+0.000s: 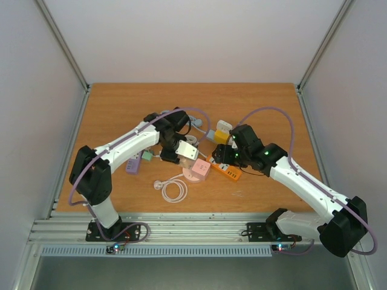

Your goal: Insert the plug

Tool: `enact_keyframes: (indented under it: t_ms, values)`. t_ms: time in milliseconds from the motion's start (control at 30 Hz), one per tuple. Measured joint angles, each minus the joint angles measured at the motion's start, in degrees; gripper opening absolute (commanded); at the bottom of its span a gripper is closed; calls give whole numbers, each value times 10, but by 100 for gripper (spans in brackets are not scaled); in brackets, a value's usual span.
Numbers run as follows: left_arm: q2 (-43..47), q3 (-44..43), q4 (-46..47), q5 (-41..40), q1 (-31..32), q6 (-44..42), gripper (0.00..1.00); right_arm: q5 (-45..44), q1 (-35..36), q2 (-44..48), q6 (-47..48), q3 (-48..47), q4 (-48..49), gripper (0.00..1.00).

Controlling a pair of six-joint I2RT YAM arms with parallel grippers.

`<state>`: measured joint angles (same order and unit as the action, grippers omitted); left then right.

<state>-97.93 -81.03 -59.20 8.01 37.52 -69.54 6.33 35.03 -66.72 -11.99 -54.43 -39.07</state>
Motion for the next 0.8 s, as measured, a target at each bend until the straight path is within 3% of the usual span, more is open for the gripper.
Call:
enact_keyframes:
  t_ms: [500, 800]
  values:
    - [-52, -24, -22, -40, 31, -16, 35, -116, 0, 83, -45, 14, -42, 83]
    - [-70, -59, -28, -47, 39, -30, 35, -135, 0, 90, -51, 16, -50, 83]
